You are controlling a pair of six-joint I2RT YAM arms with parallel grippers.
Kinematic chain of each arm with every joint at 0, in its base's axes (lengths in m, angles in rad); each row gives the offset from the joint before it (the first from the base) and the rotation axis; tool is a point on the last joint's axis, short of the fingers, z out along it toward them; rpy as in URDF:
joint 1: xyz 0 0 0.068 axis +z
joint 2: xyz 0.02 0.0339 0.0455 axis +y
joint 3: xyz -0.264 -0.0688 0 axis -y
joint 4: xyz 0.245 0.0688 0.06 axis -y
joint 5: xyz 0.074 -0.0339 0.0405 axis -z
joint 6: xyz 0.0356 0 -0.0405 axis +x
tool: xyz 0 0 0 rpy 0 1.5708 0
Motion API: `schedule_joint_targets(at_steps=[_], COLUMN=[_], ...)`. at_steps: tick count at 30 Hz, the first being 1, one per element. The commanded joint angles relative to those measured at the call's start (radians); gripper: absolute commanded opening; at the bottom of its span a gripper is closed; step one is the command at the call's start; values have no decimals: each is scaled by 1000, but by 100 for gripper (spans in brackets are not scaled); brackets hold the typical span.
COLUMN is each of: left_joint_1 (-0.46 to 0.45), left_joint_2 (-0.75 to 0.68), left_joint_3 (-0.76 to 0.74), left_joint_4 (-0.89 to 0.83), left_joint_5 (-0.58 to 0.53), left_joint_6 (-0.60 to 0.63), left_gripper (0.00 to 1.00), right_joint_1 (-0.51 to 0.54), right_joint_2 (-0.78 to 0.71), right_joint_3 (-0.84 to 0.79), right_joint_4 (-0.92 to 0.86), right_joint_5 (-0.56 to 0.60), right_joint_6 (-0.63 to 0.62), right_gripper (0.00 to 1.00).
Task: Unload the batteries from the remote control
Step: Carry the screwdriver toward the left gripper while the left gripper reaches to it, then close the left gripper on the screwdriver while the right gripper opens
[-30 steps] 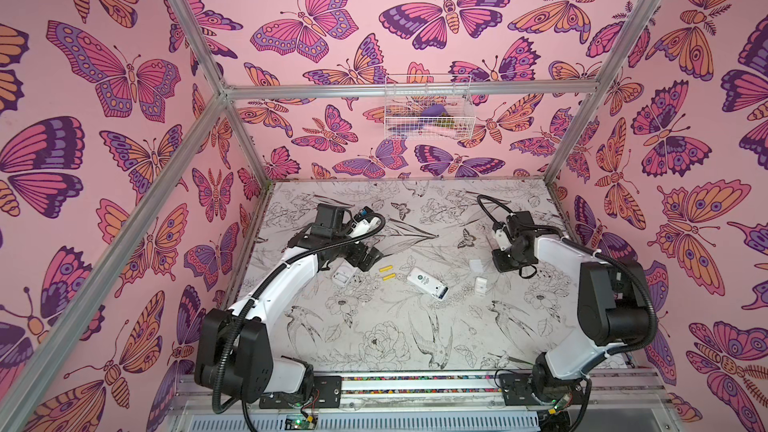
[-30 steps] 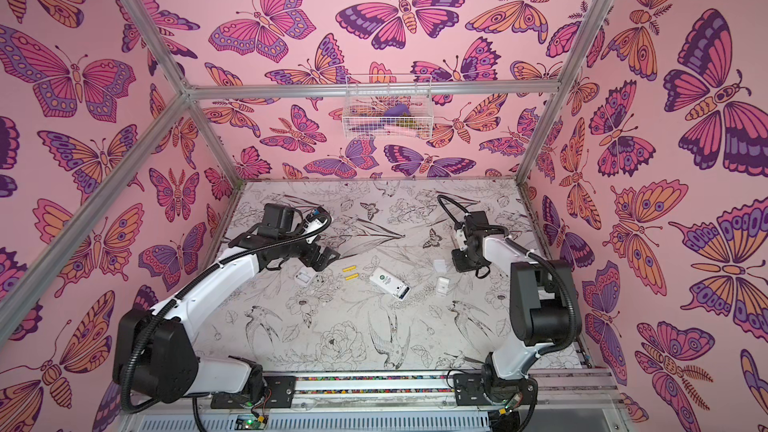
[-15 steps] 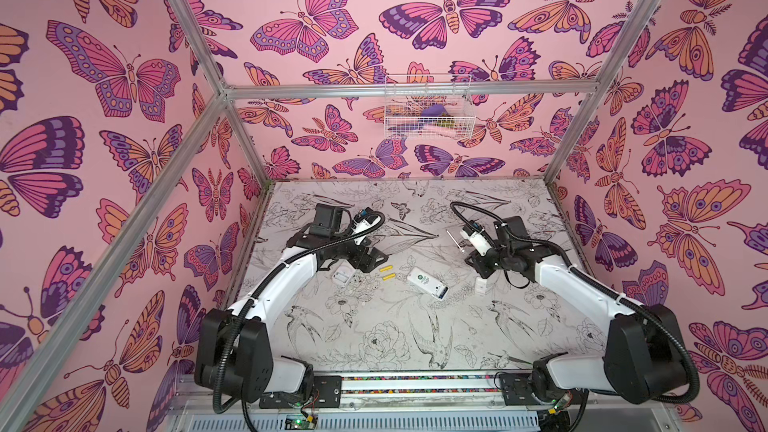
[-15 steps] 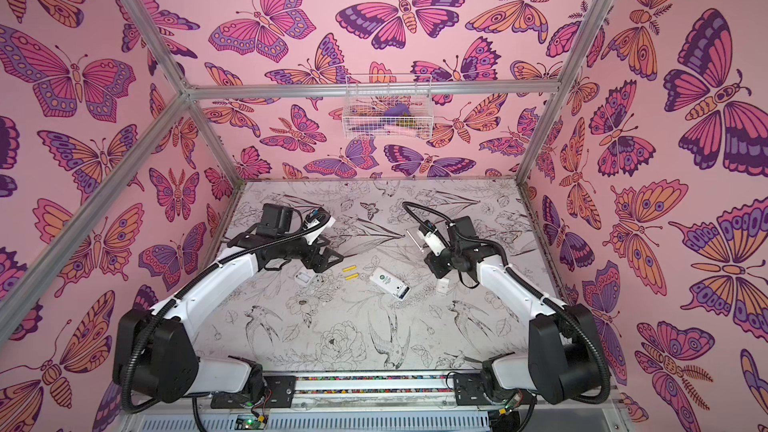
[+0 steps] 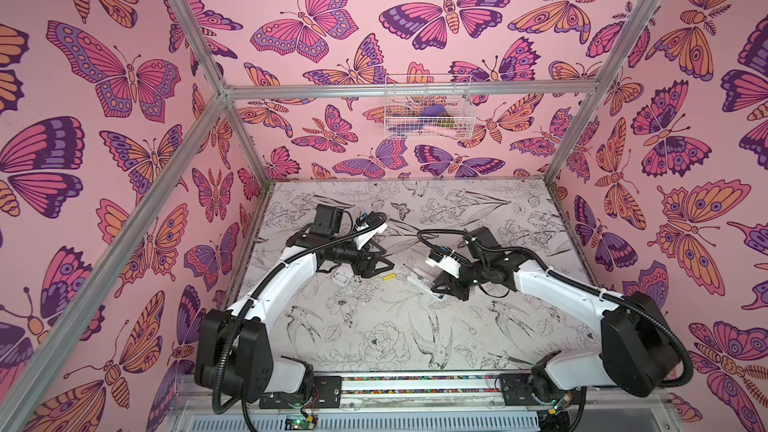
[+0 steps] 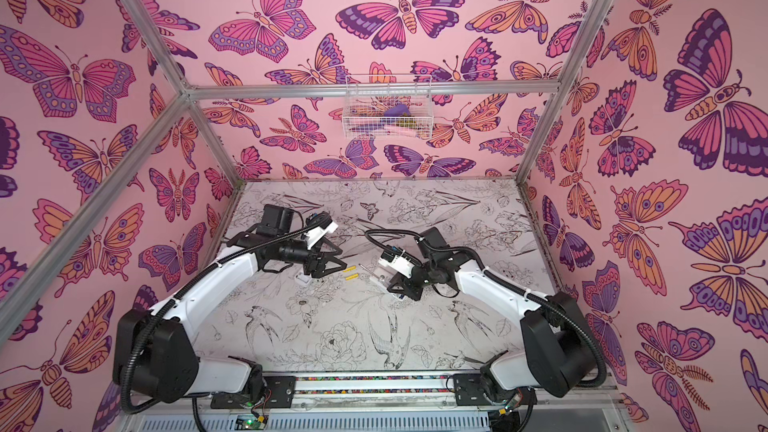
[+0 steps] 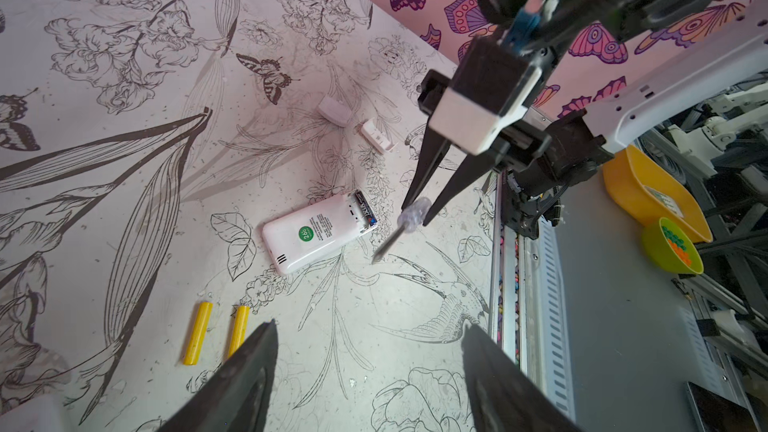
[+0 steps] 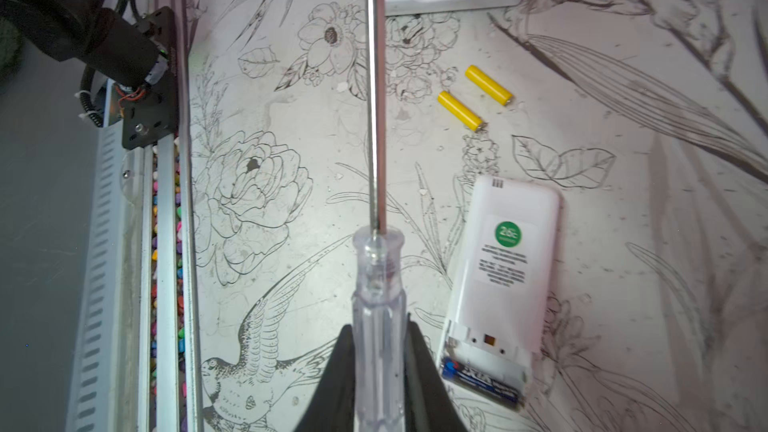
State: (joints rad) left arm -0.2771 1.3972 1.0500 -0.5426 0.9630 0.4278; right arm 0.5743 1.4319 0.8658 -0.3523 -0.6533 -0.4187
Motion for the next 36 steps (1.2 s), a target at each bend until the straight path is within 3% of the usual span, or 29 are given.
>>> schedule_joint_targets(at_steps=[1, 15, 19, 23, 24, 26, 30, 32, 36], left_joint_1=[-11, -53, -54, -57, -55, -52, -44, -24, 4], left_joint_2=[13, 22, 25, 18, 12, 10, 3, -5, -8], left_joint_3=[-18, -74, -72, -72, -68, -70, -58, -41, -19], left_joint_4=[-28, -26, -24, -16, -16, -16, -10, -2, 51], left_joint_5=[81, 128, 134, 135, 134, 126, 100, 96, 38], left_joint_6=[60, 144, 143, 126, 114, 120, 101, 55, -48], left_gripper=[64, 56, 38, 5, 0, 0, 0, 0, 0], right_joint_1=[39, 101, 108, 111, 113, 113, 112, 107, 80], right_joint_2=[25, 47, 30, 19, 13, -6, -62, -114, -261], right_joint_3=[38, 52, 43, 24, 22, 3, -44, -72, -201], right_joint_4=[42, 161, 169, 209, 205, 222, 265, 291, 497], right_joint_5=[-64, -49, -37, -25, -25, -14, 70, 101, 257], right_joint_6=[4, 79, 81, 110, 111, 109, 140, 163, 317], right_gripper=[0, 0, 0, 0, 0, 4, 32, 41, 73])
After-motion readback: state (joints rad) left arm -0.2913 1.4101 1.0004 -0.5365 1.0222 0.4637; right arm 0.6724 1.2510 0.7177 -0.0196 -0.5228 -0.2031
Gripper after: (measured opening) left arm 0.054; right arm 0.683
